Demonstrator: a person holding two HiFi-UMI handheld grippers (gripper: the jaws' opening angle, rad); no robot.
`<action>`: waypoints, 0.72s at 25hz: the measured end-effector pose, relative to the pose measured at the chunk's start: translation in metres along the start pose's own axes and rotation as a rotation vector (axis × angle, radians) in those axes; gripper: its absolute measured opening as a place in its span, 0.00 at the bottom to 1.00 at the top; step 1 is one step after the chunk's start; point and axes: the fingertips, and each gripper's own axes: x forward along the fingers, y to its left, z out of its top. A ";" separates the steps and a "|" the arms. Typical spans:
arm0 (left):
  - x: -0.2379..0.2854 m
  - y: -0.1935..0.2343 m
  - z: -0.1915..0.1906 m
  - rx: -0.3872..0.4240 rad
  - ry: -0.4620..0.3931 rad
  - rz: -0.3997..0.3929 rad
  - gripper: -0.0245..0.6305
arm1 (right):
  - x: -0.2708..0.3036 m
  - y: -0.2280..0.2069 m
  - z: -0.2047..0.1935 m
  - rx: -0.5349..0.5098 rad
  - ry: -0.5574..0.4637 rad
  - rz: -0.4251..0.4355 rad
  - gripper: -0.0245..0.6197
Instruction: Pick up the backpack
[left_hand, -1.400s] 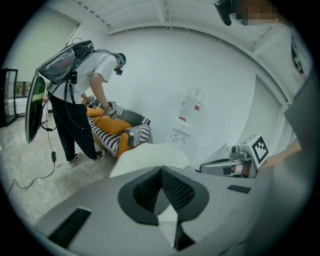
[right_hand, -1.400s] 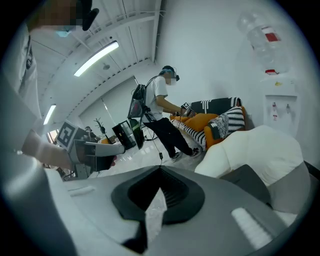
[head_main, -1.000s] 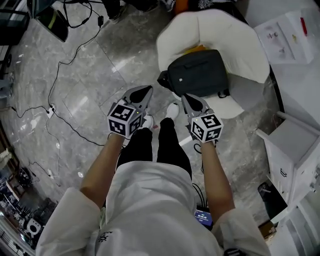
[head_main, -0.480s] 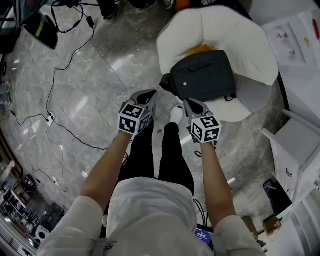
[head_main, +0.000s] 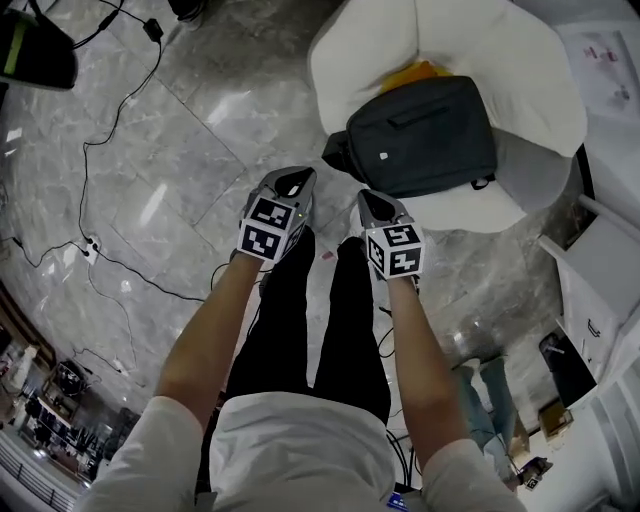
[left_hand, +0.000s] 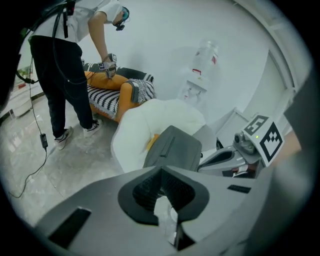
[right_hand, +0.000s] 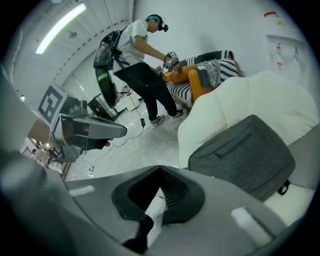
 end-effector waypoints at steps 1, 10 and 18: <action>0.006 0.002 -0.004 0.017 0.007 -0.005 0.03 | 0.008 -0.001 -0.007 -0.005 0.018 -0.010 0.04; 0.050 0.025 -0.042 0.011 0.046 -0.038 0.03 | 0.071 -0.018 -0.072 -0.041 0.173 -0.072 0.04; 0.100 0.044 -0.075 0.068 0.076 -0.052 0.04 | 0.121 -0.041 -0.098 -0.045 0.176 -0.091 0.04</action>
